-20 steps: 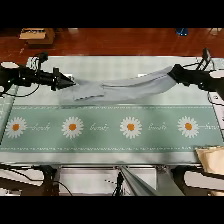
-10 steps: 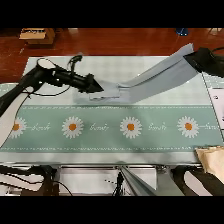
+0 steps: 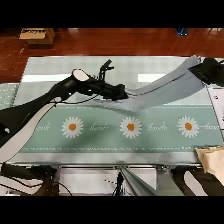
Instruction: Fold the shirts.
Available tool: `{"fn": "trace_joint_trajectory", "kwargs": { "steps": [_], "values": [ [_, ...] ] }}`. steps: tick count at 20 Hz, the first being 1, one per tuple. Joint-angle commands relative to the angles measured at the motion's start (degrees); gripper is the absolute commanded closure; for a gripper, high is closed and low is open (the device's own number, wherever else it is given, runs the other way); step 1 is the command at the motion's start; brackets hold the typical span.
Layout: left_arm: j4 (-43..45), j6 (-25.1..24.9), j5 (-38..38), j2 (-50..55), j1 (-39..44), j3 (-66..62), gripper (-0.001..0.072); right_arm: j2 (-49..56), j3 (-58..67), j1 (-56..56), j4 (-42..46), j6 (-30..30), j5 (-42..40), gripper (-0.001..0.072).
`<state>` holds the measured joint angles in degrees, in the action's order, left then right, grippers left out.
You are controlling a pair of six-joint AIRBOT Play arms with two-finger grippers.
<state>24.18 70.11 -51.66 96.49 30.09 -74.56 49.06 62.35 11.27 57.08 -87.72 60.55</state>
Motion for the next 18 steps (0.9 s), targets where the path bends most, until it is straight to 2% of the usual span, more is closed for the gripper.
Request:
{"fn": "trace_joint_trajectory", "kwargs": {
  "steps": [1, 9, 11, 12, 16, 18],
  "values": [
    [-4.35, 0.24, 5.11, 3.06, 5.22, 0.00, 0.0677, -0.59, 0.02, -0.02, 1.11, -1.92, 3.06, 0.0682],
    [-15.72, 0.22, 17.81, 12.31, 13.90, -0.04, 0.0679, -4.55, 0.02, 0.00, 1.60, -4.28, 6.91, 0.0681],
    [-23.87, -4.44, 19.71, 13.57, 14.60, -1.49, 0.0677, -6.12, 0.02, 0.00, 1.64, -4.72, 7.76, 0.0681],
    [-25.62, -5.88, 19.58, 14.14, 14.58, -2.73, 0.0677, -6.58, 0.02, 0.00, 1.84, -4.81, 8.55, 0.0681],
    [-25.83, -6.01, 18.16, 12.83, 12.20, -5.57, 0.0679, -7.02, 0.02, 0.00, 3.21, -4.83, 9.73, 0.0682],
    [-22.36, -5.99, 15.15, 9.53, 9.44, -5.51, 0.0680, -7.02, 0.02, -0.02, 4.46, -4.76, 9.35, 0.0682]
  ]
}}
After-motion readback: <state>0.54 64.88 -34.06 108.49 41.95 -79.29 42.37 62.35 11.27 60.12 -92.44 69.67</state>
